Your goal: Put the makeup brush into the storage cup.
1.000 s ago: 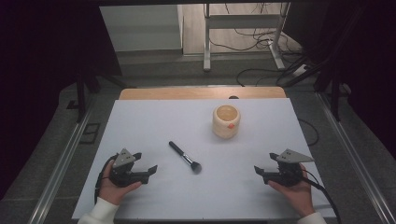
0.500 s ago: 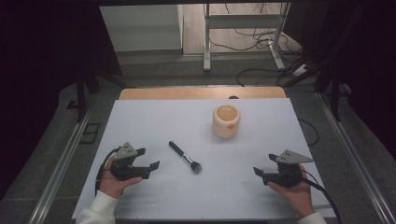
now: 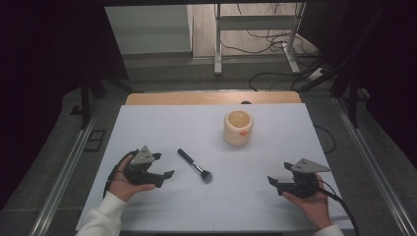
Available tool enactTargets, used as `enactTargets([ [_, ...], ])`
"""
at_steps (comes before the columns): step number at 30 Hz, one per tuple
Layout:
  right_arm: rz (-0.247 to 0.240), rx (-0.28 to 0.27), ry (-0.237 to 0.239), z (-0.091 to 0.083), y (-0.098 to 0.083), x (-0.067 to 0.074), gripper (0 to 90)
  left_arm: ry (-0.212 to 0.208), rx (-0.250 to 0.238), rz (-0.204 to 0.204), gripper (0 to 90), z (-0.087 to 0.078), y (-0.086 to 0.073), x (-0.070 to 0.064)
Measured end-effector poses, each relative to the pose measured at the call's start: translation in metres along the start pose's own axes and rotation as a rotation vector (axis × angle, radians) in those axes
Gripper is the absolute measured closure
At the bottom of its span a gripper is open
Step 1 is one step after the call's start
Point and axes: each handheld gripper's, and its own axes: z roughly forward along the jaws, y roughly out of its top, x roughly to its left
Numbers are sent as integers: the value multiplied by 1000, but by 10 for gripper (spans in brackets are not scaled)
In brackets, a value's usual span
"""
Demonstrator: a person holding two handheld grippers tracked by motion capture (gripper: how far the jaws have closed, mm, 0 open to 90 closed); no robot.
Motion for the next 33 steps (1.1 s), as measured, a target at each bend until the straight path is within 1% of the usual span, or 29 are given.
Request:
enactTargets([
  [1, 0, 0, 0, 0, 0, 0, 189, 0, 0, 0, 194, 0, 0, 0],
  [2, 1, -1, 2, 0, 0, 0, 189, -11, 7, 26, 194, 2, 3, -1],
  [5, 5, 2, -2, 0, 0, 0, 188, -27, 20, 67, 194, 6, 8, -2],
  [6, 8, 4, -4, 0, 0, 0, 188, -27, 20, 67, 195, 6, 8, -2],
  [7, 9, 5, -6, 0, 0, -1, 189, -43, 37, 99, 195, 8, 12, -4],
  [10, 13, 4, -2, 0, 0, -1, 189, -59, 58, 139, 194, 12, 18, -4],
  [13, 12, 7, -3, 1, 0, -1, 190, -79, 67, 156, 193, 15, 23, -3],
  [14, 13, 8, -4, 1, 0, -1, 190, -83, 66, 155, 193, 17, 25, -2],
  [15, 13, 8, -4, 1, 0, -1, 190, -89, 74, 167, 192, 18, 26, -1],
  [16, 14, 7, -5, 1, 0, -1, 191, -92, 69, 164, 187, 19, 28, -2],
  [17, 14, 7, -4, 1, 0, -1, 191, -94, 79, 185, 177, 19, 29, 0],
  [18, 14, 6, -4, 1, 0, -1, 191, -98, 78, 197, 177, 20, 31, 0],
  [19, 15, 7, -4, 0, 0, -1, 191, -99, 85, 221, 174, 21, 32, 1],
  [20, 13, 8, -5, 1, 0, -1, 191, -99, 85, 221, 166, 21, 32, 1],
  [21, 13, 8, -4, 1, 0, -1, 191, -95, 93, 250, 162, 23, 35, 0],
  [22, 13, 8, -4, 1, 0, -1, 191, -95, 93, 250, 162, 23, 35, 0],
  [23, 13, 7, -2, 1, 0, -1, 191, -96, 99, 266, 162, 24, 36, -1],
  [24, 13, 6, -2, 1, 0, -1, 191, -102, 115, 307, 162, 26, 39, -1],
  [25, 14, 6, -3, 1, 0, -1, 191, -108, 116, 316, 162, 27, 40, -2],
  [29, 14, 10, -3, 1, 0, -1, 192, -132, 131, 371, 156, 30, 44, -2],
  [30, 14, 11, -3, 1, 0, -1, 192, -136, 132, 381, 156, 31, 45, -1],
  [31, 14, 11, -3, 1, 0, -1, 192, -136, 132, 381, 155, 31, 45, -1],
  [32, 15, 9, -2, 1, 0, -1, 192, -149, 128, 401, 152, 31, 48, 0],
  [33, 15, 7, 0, 1, 0, -1, 192, -156, 125, 404, 153, 31, 49, 1],
])
